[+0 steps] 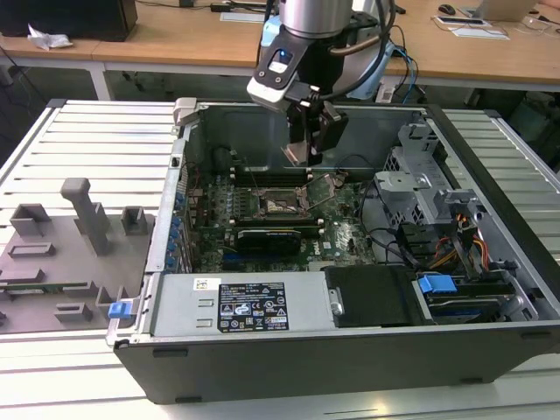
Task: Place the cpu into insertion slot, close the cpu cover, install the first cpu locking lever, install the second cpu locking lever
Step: 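Place the cpu into insertion slot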
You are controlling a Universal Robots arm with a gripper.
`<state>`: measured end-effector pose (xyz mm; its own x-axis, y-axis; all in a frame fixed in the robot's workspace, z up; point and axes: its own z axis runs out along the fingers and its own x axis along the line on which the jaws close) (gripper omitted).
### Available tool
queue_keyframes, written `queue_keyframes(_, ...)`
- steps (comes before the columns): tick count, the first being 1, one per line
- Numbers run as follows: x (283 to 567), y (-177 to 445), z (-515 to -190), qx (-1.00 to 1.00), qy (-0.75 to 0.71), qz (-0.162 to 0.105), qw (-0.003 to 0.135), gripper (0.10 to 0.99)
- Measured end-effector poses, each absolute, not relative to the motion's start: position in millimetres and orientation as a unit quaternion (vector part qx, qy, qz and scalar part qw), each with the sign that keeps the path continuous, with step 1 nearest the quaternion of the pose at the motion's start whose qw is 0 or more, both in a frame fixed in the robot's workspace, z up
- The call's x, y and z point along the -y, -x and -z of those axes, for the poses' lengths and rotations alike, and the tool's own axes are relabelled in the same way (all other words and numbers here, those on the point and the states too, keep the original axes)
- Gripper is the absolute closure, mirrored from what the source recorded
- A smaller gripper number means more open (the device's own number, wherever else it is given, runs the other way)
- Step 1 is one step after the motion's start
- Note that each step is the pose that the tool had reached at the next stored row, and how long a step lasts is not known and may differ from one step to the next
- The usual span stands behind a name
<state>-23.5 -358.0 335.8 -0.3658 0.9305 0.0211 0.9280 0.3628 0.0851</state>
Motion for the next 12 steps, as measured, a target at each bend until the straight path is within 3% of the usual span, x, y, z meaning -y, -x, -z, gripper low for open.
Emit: queue_keyframes(12,358.0,23.5,-331.5,-0.825,-0.563,-0.041,0.015,0.549)
